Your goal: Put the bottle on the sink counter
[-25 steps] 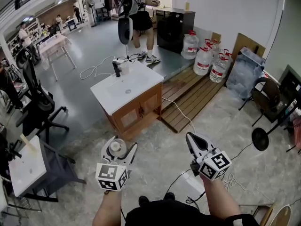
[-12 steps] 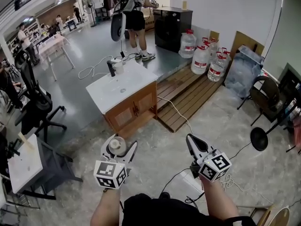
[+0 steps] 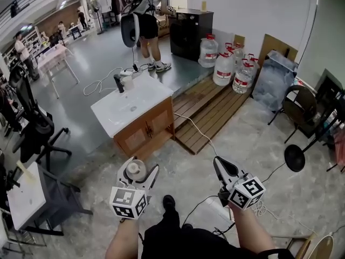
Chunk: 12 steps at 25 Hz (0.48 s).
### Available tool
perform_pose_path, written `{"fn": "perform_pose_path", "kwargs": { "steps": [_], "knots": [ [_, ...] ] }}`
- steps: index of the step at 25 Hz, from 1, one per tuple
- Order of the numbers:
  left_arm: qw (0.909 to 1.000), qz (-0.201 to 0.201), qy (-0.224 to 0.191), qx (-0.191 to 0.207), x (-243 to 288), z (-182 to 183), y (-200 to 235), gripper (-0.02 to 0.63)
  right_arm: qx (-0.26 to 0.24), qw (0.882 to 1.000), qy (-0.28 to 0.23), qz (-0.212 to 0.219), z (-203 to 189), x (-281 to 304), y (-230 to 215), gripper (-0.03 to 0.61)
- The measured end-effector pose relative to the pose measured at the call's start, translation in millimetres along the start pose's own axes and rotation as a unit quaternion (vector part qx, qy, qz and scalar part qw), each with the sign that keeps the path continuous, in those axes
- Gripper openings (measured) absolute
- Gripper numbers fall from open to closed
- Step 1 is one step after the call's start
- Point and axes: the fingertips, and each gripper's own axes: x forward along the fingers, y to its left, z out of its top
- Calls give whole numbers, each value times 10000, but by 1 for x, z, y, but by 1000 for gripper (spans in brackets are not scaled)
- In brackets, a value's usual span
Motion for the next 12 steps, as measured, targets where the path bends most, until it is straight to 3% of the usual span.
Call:
{"fn": "perform_pose_path", "kwargs": {
  "steps": [12],
  "knots": [
    [9999, -27, -107, 48, 78, 10, 78, 342, -113, 9996, 245, 79, 1, 114, -28, 14]
  ]
}}
